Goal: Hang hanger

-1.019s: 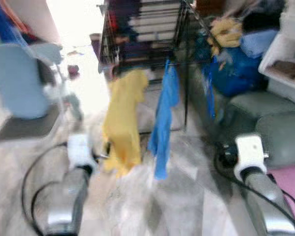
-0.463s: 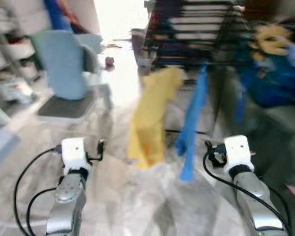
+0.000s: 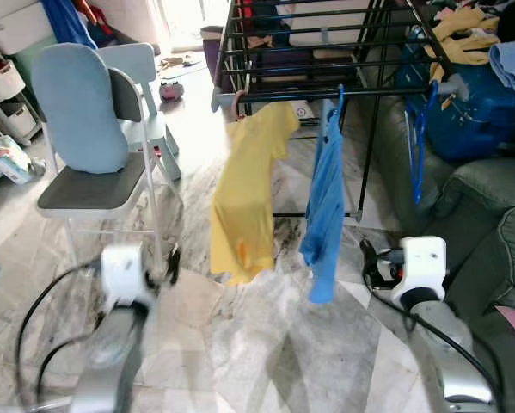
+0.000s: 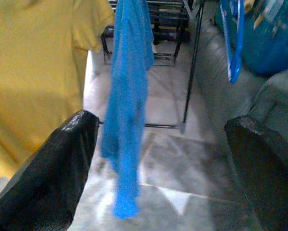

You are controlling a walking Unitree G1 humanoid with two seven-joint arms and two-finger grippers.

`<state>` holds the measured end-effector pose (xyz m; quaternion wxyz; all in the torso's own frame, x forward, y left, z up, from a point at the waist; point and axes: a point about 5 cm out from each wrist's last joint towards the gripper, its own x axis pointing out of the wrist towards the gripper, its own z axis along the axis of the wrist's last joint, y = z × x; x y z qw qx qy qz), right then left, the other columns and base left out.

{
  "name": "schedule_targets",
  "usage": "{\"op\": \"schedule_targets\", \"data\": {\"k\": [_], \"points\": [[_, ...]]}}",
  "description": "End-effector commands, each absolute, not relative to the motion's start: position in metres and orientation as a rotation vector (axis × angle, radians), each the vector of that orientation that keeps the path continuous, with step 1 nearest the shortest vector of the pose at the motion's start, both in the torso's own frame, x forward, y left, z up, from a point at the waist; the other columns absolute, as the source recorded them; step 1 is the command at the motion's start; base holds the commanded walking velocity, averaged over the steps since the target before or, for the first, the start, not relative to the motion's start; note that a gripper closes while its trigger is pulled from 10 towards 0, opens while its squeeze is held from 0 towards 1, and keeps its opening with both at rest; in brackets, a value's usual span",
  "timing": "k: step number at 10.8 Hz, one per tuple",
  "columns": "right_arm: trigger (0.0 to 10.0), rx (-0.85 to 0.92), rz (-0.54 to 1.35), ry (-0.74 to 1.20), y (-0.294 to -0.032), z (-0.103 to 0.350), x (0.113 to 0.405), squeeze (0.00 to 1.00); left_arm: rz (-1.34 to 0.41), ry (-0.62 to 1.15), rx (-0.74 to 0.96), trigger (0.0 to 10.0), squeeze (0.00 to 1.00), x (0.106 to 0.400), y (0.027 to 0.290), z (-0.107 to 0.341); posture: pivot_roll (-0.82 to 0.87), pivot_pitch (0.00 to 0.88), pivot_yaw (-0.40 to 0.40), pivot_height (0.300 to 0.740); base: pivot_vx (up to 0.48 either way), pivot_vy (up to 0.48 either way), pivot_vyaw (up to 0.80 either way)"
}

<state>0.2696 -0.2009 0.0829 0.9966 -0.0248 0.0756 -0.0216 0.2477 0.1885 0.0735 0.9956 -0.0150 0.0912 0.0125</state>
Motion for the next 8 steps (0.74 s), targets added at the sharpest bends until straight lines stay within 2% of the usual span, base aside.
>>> {"op": "schedule_targets", "data": {"k": [1,3,8], "points": [[10.0,-0.006,-0.046,0.161,-0.198,0.082,0.266,0.00,0.034,0.168,-0.023,10.0,0.00,0.245,0.197,0.076,-0.06,0.000,0.060,0.740,0.000,0.000,0.00],[10.0,-0.027,-0.006,0.160,-0.193,0.079,0.262,0.00,0.023,0.190,-0.011,10.0,0.00,0.241,0.204,0.071,-0.06,0.000,0.065,0.740,0.000,0.000,0.00],[10.0,-0.022,0.000,0.194,-0.203,0.077,0.265,0.00,0.028,0.207,-0.043,10.0,0.00,0.241,0.201,0.068,-0.06,0.000,0.060,0.740,0.000,0.000,0.00]]}}
